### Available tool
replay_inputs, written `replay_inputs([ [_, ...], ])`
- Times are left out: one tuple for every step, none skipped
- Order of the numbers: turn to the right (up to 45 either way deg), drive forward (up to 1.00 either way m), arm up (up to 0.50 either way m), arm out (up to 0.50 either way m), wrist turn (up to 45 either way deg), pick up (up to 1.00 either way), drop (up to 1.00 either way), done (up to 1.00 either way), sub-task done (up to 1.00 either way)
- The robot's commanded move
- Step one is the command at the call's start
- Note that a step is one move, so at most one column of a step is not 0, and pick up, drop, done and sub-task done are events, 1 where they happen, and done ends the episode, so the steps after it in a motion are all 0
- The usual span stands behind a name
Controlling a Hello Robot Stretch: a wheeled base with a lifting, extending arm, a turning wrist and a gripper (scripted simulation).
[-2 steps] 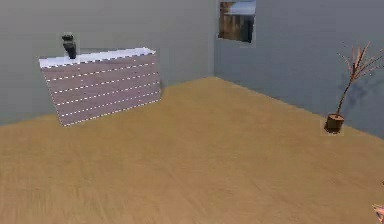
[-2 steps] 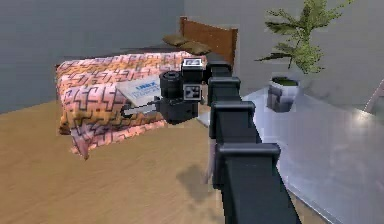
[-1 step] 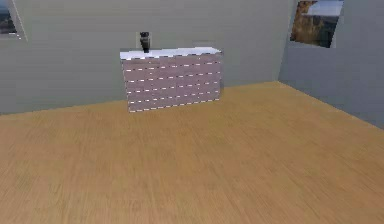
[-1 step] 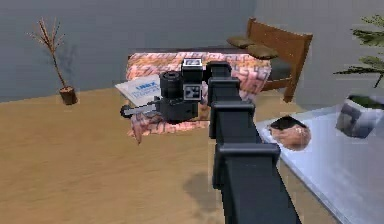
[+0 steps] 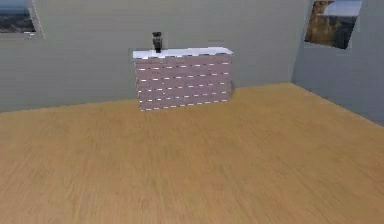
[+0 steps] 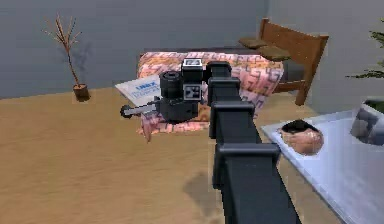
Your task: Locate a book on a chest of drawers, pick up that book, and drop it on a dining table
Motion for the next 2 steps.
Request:
replay_inputs([
  [45.0, 0.0, 0.0, 0.0, 0.0, 0.0, 0.0, 0.0, 0.0],
  [45.0, 0.0, 0.0, 0.0, 0.0, 0.0, 0.0, 0.0, 0.0],
])
